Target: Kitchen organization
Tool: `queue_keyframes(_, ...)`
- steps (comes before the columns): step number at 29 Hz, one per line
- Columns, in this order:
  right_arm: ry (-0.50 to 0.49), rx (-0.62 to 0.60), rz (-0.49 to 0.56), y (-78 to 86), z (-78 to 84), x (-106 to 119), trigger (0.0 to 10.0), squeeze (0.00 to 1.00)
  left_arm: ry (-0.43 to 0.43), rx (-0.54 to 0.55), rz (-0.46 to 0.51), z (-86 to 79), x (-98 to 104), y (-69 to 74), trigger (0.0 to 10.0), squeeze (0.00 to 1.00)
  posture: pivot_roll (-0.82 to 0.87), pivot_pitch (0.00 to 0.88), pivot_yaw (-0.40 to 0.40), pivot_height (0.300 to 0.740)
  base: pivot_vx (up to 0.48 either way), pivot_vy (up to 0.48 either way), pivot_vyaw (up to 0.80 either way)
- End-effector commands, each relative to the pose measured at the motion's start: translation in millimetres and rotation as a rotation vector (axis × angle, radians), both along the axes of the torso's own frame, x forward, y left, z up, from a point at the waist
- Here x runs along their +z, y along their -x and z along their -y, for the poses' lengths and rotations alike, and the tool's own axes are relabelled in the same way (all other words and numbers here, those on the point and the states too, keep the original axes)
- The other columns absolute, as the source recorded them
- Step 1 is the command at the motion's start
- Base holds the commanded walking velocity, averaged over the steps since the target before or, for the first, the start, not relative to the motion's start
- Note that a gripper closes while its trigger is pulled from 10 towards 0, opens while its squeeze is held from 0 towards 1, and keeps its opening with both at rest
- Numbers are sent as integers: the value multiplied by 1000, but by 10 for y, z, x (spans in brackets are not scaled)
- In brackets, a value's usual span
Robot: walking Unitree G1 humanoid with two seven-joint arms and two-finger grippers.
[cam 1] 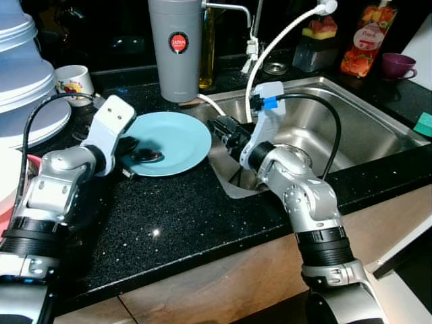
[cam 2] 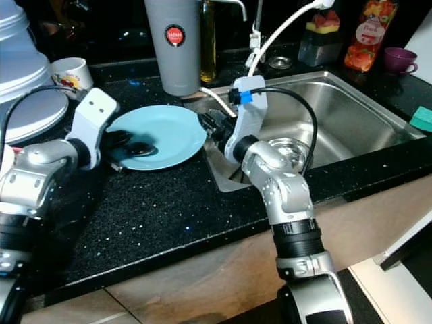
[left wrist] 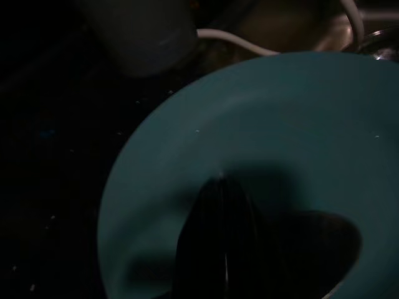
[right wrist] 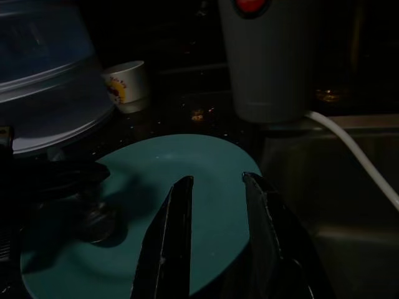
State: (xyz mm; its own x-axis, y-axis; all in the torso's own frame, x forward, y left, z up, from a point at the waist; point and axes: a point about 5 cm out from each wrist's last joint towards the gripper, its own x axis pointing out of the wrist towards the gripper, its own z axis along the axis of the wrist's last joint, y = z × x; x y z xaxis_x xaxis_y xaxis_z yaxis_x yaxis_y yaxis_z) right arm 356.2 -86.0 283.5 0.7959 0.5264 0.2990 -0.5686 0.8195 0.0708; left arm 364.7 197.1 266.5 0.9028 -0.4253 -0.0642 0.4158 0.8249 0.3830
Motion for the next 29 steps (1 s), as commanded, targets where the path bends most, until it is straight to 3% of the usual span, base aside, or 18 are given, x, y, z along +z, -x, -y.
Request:
queue_keyframes(1,-17,-8,5,2,30,61,10000,0,62,-72,62,120,126,25,0,0,-25,95,28,740,0,0,0)
queue_keyframes(5,-22,-11,9,7,35,73,10000,0,166,-196,126,316,274,81,0,0,-21,88,30,740,0,0,0)
queue_keyframes(10,-26,-10,13,6,34,84,10000,0,187,-213,170,355,365,107,0,0,-15,78,24,740,0,0,0)
queue_keyframes(12,-25,-3,17,4,21,91,10000,0,137,-82,182,217,390,63,0,0,-14,75,22,740,0,0,0)
queue_keyframes(15,-20,11,19,9,1,94,10000,0,-20,117,177,-40,331,9,0,0,-13,71,20,740,0,0,0)
queue_keyframes(16,-17,18,19,14,-8,91,10000,0,-50,192,163,-146,305,-2,6588,0,-12,70,20,740,0,0,0)
queue_keyframes(17,-17,18,19,14,-8,91,10000,0,-50,192,163,-146,305,-2,6588,0,-12,70,20,740,0,0,0)
queue_keyframes(18,-13,28,19,25,-21,85,10000,0,-47,309,142,-322,281,-12,10000,0,-8,69,18,740,0,0,0)
queue_keyframes(19,-10,36,19,33,-30,81,10000,0,-39,386,129,-437,266,-10,10000,0,-7,68,17,740,0,0,0)
queue_keyframes(20,-7,46,20,46,-44,76,10000,0,22,472,109,-580,253,-1,10000,1000,-6,69,17,740,0,0,0)
queue_keyframes(23,-4,57,21,58,-58,71,10000,0,91,539,97,-708,238,15,10000,1000,-6,71,16,740,0,0,0)
queue_keyframes(26,-3,71,23,75,-79,66,10000,0,287,608,70,-900,182,35,10000,1000,-2,76,15,740,0,0,0)
queue_keyframes(28,-3,71,23,75,-79,66,10000,0,287,608,70,-900,182,35,10000,1000,-2,76,15,740,0,0,0)
queue_keyframes(29,-4,73,24,75,-82,67,10000,0,329,605,60,-911,162,29,10000,1000,-2,76,15,740,0,0,0)
